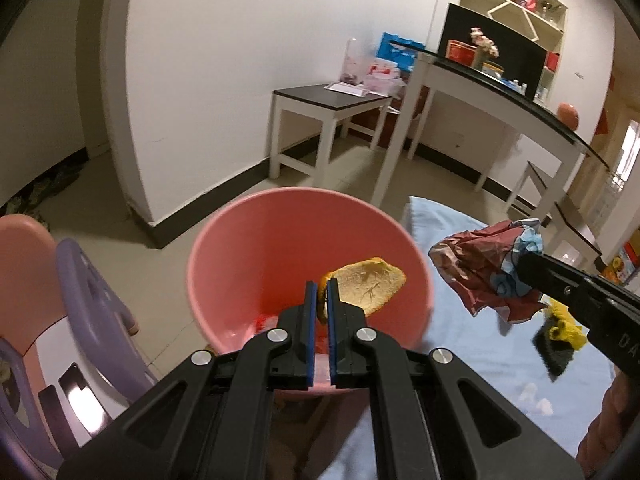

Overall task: Collect trash
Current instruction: 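Carry both items over the pink bucket and open both tools to drop them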

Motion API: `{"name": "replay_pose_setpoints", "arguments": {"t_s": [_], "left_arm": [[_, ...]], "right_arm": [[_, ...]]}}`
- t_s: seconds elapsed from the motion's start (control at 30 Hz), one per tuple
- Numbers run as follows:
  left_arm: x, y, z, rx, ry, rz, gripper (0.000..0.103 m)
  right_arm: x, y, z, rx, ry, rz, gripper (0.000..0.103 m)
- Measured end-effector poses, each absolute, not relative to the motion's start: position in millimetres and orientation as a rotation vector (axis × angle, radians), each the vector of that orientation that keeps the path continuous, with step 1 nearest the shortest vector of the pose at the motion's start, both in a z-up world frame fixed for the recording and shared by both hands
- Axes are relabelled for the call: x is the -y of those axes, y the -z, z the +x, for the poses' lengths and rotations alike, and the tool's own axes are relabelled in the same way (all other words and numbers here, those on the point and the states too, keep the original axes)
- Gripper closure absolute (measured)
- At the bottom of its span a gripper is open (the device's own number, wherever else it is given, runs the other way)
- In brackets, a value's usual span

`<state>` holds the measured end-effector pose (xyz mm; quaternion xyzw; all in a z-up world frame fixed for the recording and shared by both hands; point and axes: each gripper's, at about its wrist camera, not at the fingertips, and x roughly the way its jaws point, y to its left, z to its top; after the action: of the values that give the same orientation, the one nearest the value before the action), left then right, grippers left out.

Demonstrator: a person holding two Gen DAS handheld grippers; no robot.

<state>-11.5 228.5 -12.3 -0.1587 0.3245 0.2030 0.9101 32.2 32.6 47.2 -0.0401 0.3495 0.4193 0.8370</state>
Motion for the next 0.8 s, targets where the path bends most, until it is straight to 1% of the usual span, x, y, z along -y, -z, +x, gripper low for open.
{"name": "replay_pose_setpoints", "arguments": {"t_s": [0.6, 0.8], "left_arm": [[-253, 37, -13, -0.718, -0.489, -0.346, 0.099], [-259, 39, -15, -0.718, -0.488, -0.360, 0.099]], "right_arm": [[-88, -6, 27, -0.803, -0.934, -0.199, 0.099], [-95, -4, 25, -0.817, -0.959, -0.201, 0.098]]}}
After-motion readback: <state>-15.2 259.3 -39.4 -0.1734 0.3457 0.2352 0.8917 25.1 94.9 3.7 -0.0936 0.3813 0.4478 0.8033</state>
